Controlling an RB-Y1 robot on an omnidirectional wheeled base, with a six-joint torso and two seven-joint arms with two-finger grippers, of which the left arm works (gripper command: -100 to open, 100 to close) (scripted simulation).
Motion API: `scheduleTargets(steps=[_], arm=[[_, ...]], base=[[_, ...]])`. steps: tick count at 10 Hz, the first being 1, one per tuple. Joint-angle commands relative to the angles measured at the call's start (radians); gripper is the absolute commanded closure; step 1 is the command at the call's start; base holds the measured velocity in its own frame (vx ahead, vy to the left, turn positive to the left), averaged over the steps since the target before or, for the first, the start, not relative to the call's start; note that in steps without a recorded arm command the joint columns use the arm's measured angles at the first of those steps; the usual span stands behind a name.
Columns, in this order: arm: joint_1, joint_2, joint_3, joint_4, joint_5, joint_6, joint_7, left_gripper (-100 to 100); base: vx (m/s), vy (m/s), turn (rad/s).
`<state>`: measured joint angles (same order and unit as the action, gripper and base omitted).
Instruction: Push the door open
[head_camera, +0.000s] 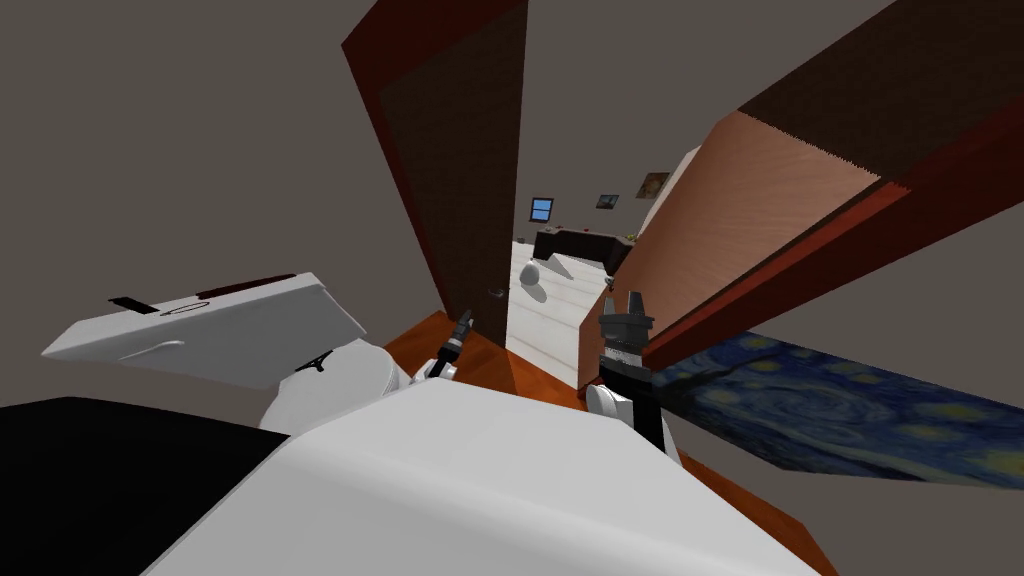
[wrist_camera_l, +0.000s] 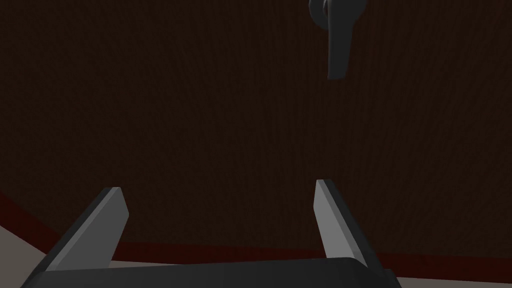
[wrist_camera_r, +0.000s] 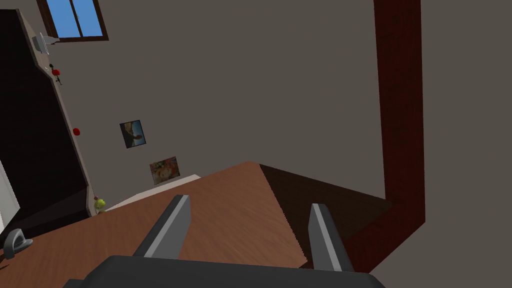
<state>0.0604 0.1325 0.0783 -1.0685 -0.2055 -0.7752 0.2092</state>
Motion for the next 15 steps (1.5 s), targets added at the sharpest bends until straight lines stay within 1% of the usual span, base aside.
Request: scheduleTargets(steps=[1,5,11,12,14,15], arm=[[-0.016,0.004,0.001,0.047,-0.011,-0.006,0.022,-100],[-0.047,0.008,0.004,0.133,-0.026,-0.021,0.048,-100],[-0.086,0.012,0.008,0.240,-0.045,-0.040,0.080,-100],[-0.098,0.013,0.010,0.270,-0.050,-0.045,0.090,-100],[-0.112,0.014,0.011,0.308,-0.057,-0.052,0.101,-100],[-0.116,0.014,0.011,0.319,-0.059,-0.053,0.105,-100]], base=[[0.108,0.072,-0.214],[0.077,0.081,-0.123],[0.057,0.061,-0.098],[0.050,0.068,-0.111],[0.064,0.077,-0.111],[0.065,0.065,-0.092]])
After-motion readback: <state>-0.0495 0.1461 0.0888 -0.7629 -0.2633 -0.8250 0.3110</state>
